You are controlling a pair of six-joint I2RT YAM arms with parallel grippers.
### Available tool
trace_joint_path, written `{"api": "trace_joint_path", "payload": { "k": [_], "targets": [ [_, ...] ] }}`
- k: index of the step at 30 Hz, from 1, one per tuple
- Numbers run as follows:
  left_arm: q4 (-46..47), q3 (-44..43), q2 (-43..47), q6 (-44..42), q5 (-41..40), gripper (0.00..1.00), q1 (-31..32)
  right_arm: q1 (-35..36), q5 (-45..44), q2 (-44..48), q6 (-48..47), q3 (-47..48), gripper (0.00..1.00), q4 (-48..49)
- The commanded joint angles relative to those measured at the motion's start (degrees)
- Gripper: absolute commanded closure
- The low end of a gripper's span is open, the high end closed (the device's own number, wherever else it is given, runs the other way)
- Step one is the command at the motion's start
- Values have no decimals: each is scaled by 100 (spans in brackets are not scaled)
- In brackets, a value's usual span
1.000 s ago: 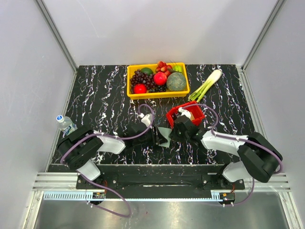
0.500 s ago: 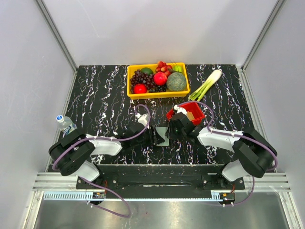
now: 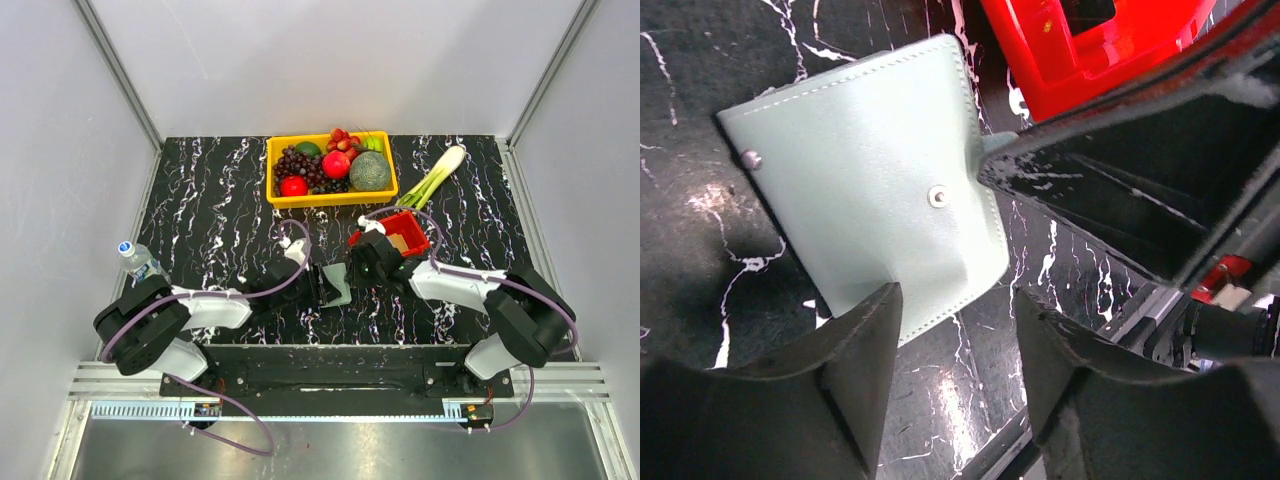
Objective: Put the credit cards into the card holder
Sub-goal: Close the card holder at the center of the board.
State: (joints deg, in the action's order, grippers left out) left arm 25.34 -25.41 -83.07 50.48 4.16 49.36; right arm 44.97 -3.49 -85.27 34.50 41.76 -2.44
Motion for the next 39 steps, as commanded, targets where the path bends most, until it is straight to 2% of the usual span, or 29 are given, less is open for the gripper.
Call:
{"api": "trace_joint_path", "payload": {
  "k": [1,5,9,13,17,23,39],
  "targets": [
    [-159,63,466,-90,-389,44,21,29,252,-428,-277,508,82,77],
    [-862,1,879,-293,-925,41,29,29,470,-674,-689,886,85,-2],
    [-1689,-61,1415,-433,-1627,32,-23,29,832,-1043,-1453,1343,86,-300],
    [-1928,141,1802,-565,-1735,25,-487,29,762,-1254,-1903,1607,86,-617],
    [-1481,317,1523,-776,-1007,29,-1007,29,849,-1246,-1948,1590,81,-627],
    [-997,27,740,-829,-540,41,-999,29,1034,-1158,-1684,1511,76,-433],
    [-1383,-254,212,-943,-715,46,-841,-23,735,-684,-1692,1405,69,-556]
  ]
}}
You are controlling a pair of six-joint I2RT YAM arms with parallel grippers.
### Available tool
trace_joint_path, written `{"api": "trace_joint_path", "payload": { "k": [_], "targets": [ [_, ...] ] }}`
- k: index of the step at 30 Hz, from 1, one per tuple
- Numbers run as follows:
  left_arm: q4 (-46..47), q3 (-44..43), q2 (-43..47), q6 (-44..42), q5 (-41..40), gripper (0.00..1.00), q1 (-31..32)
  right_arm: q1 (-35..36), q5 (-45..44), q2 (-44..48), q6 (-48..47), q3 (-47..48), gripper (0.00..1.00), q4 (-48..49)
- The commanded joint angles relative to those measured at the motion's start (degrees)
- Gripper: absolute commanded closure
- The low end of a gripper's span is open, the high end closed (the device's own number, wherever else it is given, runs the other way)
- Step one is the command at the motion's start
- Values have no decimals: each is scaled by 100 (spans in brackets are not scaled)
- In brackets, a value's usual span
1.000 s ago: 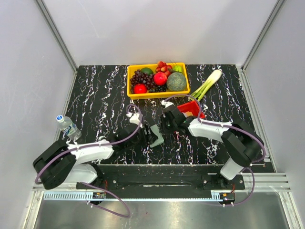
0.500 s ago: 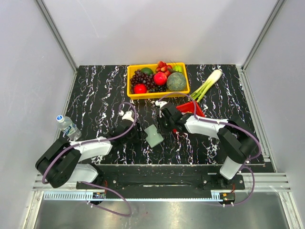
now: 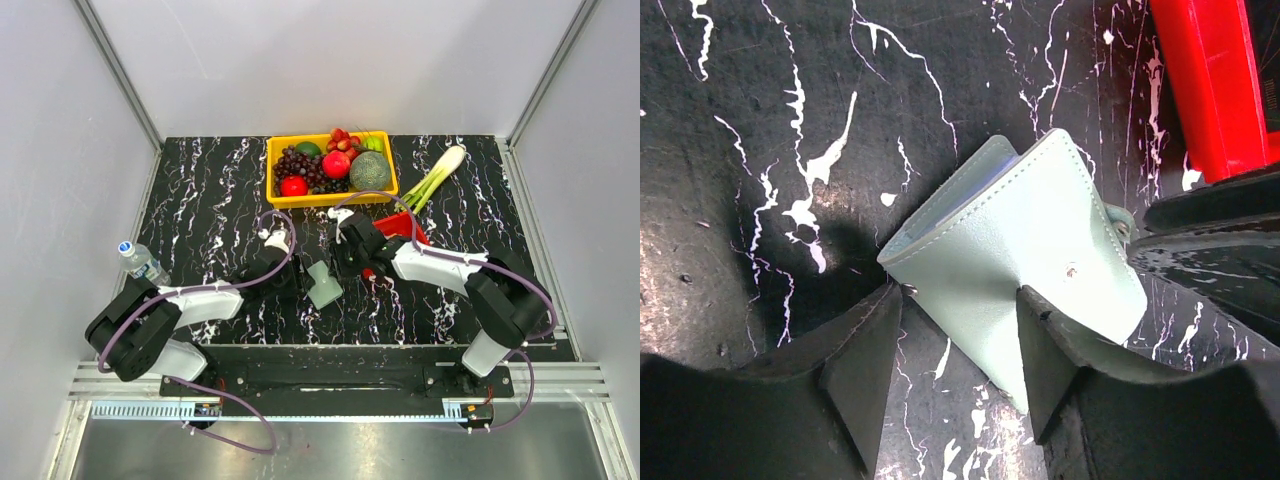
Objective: Put the credit cards into the card holder
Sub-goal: Close the card holder at the center of the board.
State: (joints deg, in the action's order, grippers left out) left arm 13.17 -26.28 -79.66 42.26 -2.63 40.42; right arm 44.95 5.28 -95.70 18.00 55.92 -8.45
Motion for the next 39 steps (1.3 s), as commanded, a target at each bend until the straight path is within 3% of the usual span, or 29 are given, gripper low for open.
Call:
{"api": "trace_joint_path", "payload": {
  "k": [1,7,9,24,33,39],
  "targets": [
    [-166,-184,-138,-130,-35,46,62,-21,-141,350,-51,-11,69,36],
    [-157,-228,-147,-122,-18,47,62,-48,-150,210,-77,42,73,-78],
    [-166,-237,-155,-122,0,47,71,-39,-115,227,-86,42,69,-87],
    [-157,-334,-305,-130,52,48,71,-13,-88,201,-393,200,63,-280],
    [-174,-386,-331,-139,61,49,80,84,-273,87,-482,314,73,-447],
    [-183,-421,-331,-139,79,49,71,84,-361,139,-464,349,87,-421]
  ]
}}
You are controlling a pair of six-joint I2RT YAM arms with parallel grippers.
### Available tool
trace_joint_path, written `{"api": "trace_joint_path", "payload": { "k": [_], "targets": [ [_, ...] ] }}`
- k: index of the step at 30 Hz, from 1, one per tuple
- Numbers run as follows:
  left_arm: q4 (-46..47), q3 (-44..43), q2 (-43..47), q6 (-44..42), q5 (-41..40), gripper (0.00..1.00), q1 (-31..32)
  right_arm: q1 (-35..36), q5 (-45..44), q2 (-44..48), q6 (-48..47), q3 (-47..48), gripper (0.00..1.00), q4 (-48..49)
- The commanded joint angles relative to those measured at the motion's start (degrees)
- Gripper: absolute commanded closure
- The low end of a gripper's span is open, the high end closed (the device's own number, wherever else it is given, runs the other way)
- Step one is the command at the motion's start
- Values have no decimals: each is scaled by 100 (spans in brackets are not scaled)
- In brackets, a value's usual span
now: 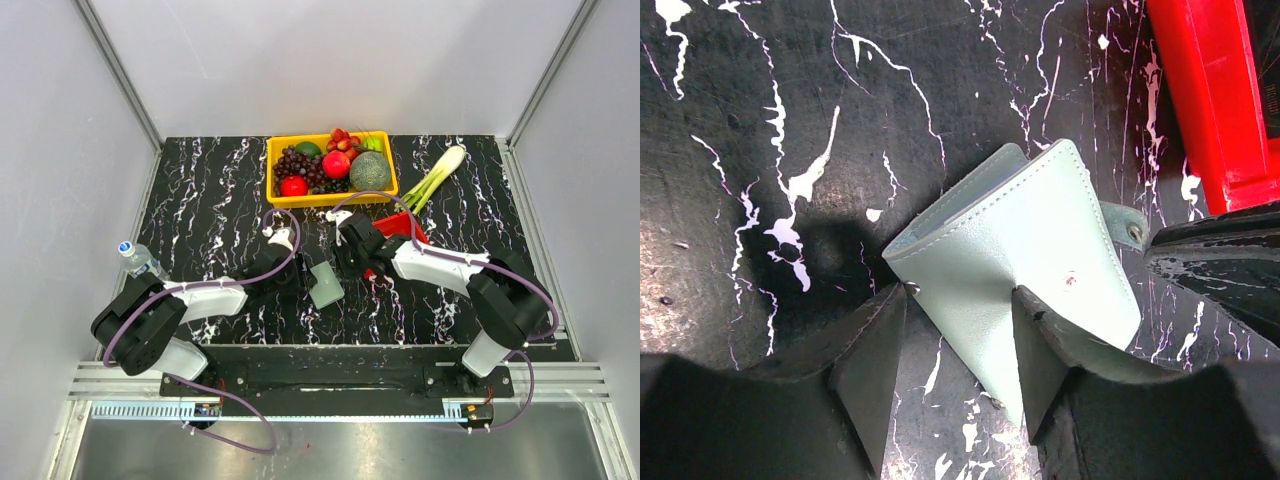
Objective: Put the credit cards into the card holder
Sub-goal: Close the card holder at the center of the board.
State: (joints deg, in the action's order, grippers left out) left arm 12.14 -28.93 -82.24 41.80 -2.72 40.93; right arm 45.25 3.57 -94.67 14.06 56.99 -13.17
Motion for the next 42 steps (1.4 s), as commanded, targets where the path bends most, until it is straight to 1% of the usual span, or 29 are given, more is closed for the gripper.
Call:
{"api": "trace_joint_path", "payload": {
  "k": [1,7,8,9,11,14,18,22,25,33,36,40,42],
  "targets": [
    [-72,-148,-82,-93,88,49,29,54,-216,28,-71,251,88,51],
    [-37,-148,-64,-102,123,50,29,62,-261,-60,-62,242,97,51],
    [-28,-140,-64,-102,123,50,29,62,-287,-51,-62,234,97,51],
    [-28,-131,-64,-102,131,50,29,62,-313,-51,-53,225,93,60],
    [-10,-131,-64,-102,131,50,29,62,-331,-16,-9,225,78,60],
    [-10,-122,-56,-102,131,50,21,54,-331,28,-35,233,67,51],
    [-19,-139,-38,-102,140,50,29,62,-498,-7,-44,277,65,25],
    [-19,-131,-20,-102,131,50,29,62,-594,-104,-53,347,65,-89],
    [-19,-122,-12,-102,140,50,29,62,-823,-122,-70,356,65,-133],
    [-19,-122,-3,-102,140,50,29,54,-647,-174,-115,427,65,-195],
    [-19,-122,6,-102,140,51,29,71,-665,-183,-115,444,68,-204],
    [-28,-113,23,-102,123,51,29,71,-683,-122,-115,418,79,-195],
    [-10,-113,15,-93,123,51,29,62,-656,-69,-115,392,80,-169]
  ]
}}
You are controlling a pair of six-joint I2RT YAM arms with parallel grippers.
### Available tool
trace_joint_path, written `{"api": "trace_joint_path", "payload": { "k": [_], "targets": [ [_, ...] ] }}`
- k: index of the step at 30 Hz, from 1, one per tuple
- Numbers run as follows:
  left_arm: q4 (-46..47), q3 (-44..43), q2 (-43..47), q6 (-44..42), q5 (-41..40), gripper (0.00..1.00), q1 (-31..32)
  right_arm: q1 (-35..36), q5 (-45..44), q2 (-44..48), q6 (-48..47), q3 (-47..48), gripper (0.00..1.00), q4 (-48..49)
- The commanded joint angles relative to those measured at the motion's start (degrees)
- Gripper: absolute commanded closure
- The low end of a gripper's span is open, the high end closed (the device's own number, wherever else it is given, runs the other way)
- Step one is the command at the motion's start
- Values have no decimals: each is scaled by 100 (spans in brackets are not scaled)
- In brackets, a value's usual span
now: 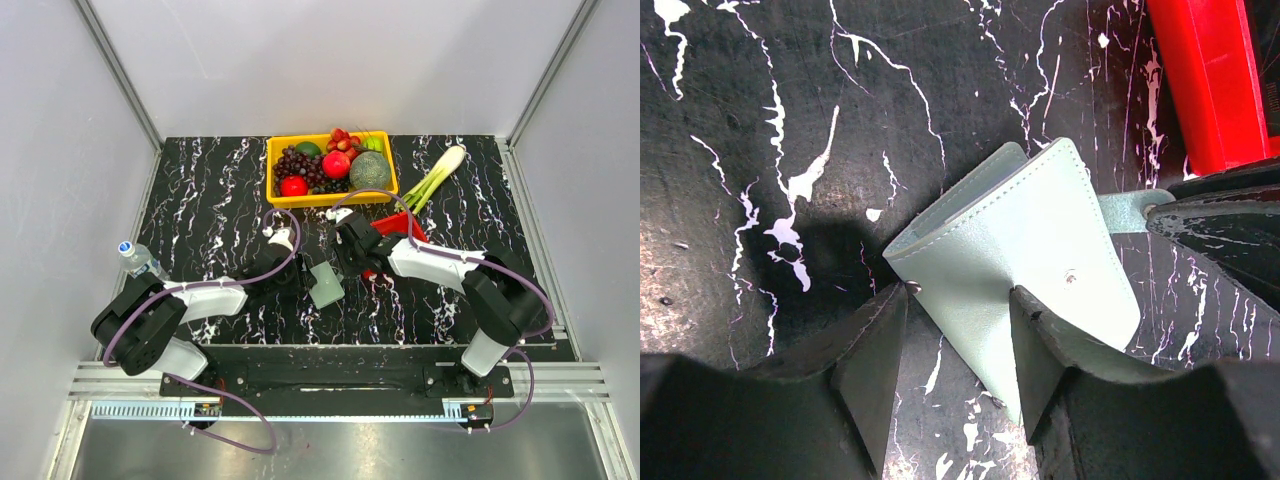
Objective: Put the credit cards into the card holder
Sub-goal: Close the card holder at the center of the board.
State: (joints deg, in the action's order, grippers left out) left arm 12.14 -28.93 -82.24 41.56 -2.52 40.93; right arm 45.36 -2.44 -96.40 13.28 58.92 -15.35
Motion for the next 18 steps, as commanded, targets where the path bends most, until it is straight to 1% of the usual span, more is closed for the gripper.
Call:
{"api": "trace_joint_path", "payload": {
  "k": [1,7,9,12,13,15,18],
  "targets": [
    [-19,-113,15,-69,103,51,29,60,-20,139,-36,191,80,59],
    [-10,-139,-20,-78,138,51,29,60,226,245,78,129,81,147],
    [-1,-148,-29,-87,147,51,29,60,437,227,114,111,80,164],
    [8,-148,-47,-87,164,51,21,60,534,192,175,76,81,199],
    [8,-148,-47,-78,165,51,29,60,577,200,184,59,84,217],
    [16,-139,-38,-78,165,51,29,60,630,218,254,32,85,261],
    [25,-140,-29,-78,173,51,21,60,744,209,333,41,89,305]
  ]
}}
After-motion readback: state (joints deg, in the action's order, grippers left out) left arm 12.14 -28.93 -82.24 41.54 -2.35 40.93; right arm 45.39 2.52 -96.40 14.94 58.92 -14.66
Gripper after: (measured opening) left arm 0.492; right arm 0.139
